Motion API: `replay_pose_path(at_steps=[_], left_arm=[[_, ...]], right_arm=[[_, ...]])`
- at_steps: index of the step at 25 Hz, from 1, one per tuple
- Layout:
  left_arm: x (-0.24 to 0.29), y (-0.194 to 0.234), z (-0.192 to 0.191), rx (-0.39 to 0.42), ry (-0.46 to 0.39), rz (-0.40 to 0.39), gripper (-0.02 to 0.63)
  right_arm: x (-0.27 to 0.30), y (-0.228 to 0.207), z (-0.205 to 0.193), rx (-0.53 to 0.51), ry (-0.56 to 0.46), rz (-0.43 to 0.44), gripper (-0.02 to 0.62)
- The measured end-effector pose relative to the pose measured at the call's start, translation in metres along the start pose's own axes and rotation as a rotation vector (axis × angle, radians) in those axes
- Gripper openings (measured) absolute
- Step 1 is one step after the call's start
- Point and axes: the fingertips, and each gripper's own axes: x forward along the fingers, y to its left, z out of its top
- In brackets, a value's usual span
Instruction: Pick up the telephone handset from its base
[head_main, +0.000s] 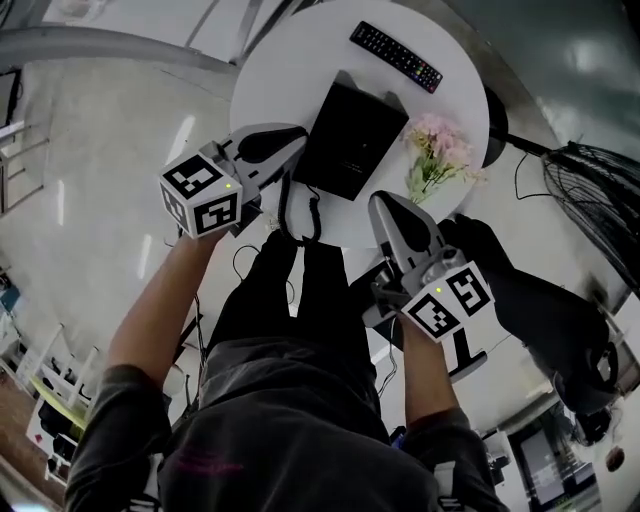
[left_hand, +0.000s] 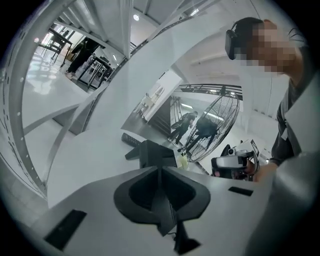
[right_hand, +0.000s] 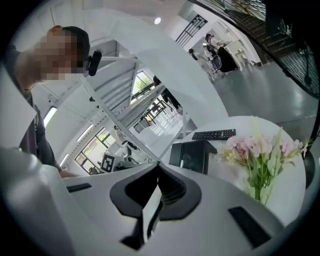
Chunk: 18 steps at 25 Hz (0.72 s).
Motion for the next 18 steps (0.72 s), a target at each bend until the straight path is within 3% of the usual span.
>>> replay_pose_path(at_steps=[11,18], left_arm=[[0.032,0.017,-0.020,-0.065,0.042,-0.064,0.141],[0.041,0.020,-0.018,-0.124,0.043,-0.127,0.161]], right_arm=[[0.004,-0.028,-0.023,0.066,0.025,-0.032,0.020],[0.004,-0.037,-0.030,0.082,0.037,-0.041,0.020]])
